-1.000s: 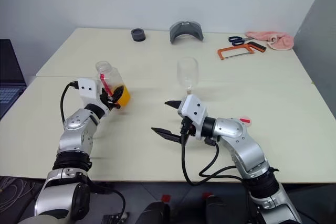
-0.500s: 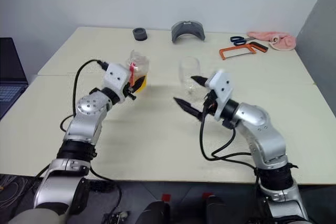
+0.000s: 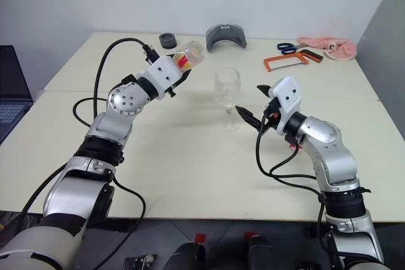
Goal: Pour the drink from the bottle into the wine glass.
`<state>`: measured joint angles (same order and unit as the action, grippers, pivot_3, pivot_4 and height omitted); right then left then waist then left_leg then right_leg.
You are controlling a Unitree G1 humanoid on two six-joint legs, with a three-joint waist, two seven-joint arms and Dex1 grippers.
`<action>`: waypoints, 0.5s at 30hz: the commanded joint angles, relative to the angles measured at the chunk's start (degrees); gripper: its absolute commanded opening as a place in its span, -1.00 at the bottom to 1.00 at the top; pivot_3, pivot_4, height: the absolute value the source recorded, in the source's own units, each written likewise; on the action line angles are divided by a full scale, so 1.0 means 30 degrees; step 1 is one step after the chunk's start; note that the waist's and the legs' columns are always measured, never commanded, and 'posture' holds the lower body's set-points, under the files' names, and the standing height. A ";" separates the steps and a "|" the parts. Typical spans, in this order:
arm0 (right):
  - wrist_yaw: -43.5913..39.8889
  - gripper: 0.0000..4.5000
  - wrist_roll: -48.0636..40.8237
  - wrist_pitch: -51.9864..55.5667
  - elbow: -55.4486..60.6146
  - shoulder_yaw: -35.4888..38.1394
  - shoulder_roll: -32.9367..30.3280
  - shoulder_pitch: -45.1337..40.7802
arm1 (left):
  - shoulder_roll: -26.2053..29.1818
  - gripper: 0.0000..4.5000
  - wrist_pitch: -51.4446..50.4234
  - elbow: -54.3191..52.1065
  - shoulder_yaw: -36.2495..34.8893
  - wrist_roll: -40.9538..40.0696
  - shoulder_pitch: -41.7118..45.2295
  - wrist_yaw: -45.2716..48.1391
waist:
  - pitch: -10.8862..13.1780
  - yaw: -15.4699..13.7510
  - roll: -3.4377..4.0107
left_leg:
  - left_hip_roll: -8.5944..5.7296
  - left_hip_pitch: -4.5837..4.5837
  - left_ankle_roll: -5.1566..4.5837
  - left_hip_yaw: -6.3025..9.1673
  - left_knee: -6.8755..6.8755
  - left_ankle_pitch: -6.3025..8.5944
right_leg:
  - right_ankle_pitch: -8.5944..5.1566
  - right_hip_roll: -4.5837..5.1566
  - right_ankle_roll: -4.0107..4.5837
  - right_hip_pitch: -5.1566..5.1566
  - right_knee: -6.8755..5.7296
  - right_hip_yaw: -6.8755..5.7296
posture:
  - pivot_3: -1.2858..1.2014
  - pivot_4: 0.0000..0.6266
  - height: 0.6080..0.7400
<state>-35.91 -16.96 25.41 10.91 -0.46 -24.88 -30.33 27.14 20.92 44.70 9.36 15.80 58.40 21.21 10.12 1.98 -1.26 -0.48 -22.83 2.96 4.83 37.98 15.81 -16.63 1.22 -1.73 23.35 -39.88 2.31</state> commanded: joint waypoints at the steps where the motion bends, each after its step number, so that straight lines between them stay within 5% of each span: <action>1: 0.0405 1.00 -0.0130 -0.0593 0.0441 0.0783 -0.0017 -0.0023 | -0.0094 -0.26 0.1405 0.0775 0.0360 0.0703 0.1404 -0.0824 | 0.0001 -0.0002 -0.0001 | -0.0002 0.0000 0.0000 0.0000 0.0000 0.0000 | 0.0000 0.0000 0.0000 0.0001 0.0000 0.0000 | 0.03 -0.52 1.00; 15: 0.0810 1.00 -0.0383 -0.0336 0.1348 0.0633 0.0504 0.0555 | -0.0126 -0.26 0.4531 0.4840 0.2519 0.4073 0.4489 -0.3720 | 0.0005 0.0005 -0.0007 | -0.0011 -0.0007 0.0000 -0.0017 -0.0002 0.0000 | 0.0000 -0.0005 0.0000 0.0014 -0.0006 0.0009 | 0.03 -0.52 1.00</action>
<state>-33.74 -17.07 24.92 12.10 0.89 -23.53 -28.42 26.09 32.95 59.41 16.65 27.19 69.40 12.16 10.14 2.00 -1.28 -0.52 -22.85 2.96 4.78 37.97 15.81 -16.63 1.20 -1.73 23.39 -39.90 2.34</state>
